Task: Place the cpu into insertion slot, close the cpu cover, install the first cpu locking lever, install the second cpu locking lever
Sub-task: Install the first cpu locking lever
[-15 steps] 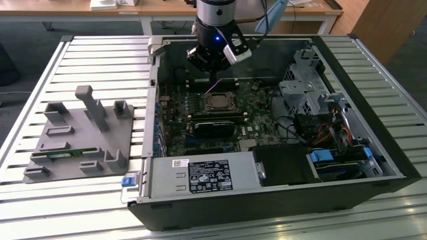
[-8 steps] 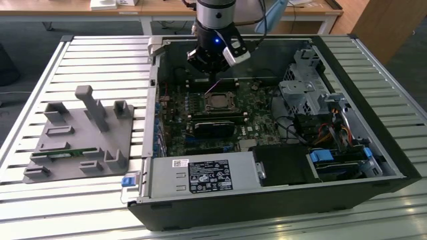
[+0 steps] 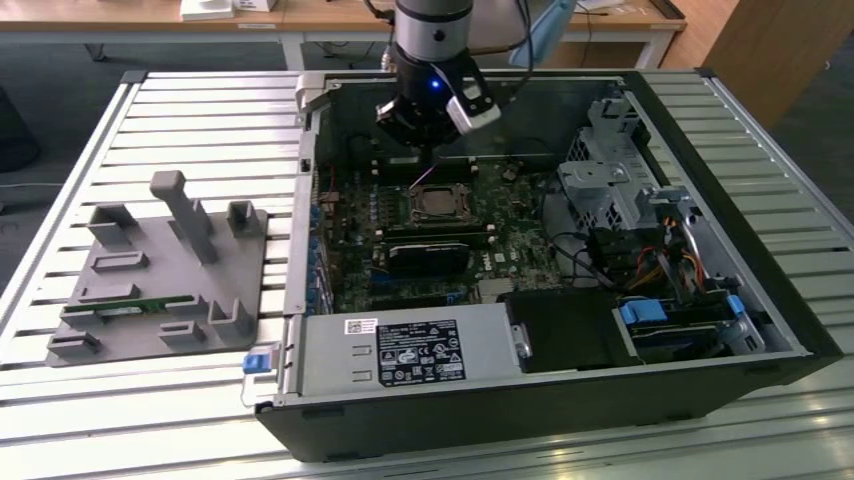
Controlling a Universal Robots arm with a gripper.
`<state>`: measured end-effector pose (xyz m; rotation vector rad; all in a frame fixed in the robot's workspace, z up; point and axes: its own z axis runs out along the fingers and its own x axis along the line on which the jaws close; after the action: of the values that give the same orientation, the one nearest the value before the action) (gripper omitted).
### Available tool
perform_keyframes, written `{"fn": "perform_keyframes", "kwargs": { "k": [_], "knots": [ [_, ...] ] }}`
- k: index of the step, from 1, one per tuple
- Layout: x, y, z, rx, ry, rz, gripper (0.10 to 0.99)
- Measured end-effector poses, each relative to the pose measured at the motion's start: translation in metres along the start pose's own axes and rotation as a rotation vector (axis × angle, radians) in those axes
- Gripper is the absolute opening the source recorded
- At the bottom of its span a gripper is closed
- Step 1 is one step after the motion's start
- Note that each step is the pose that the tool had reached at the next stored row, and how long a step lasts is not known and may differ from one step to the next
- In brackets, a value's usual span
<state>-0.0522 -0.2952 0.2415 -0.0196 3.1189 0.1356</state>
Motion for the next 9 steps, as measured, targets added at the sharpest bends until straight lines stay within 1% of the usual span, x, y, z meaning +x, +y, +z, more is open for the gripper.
{"fn": "perform_keyframes", "kwargs": {
  "k": [1, 3, 4, 5, 9],
  "knots": [
    [-0.0006, -0.0001, 0.0005, -0.003, 0.0006, 0.000, 0.106],
    [-0.0011, -0.0002, 0.0015, -0.015, 0.0008, 0.000, 0.106],
    [-0.0012, -0.0002, 0.0021, -0.020, 0.0005, 0.000, 0.106],
    [-0.0013, -0.0002, 0.0026, -0.021, 0.0004, 0.001, 0.106],
    [-0.0017, 0.0000, 0.0043, -0.022, 0.0007, 0.001, 0.106]
  ]
}}
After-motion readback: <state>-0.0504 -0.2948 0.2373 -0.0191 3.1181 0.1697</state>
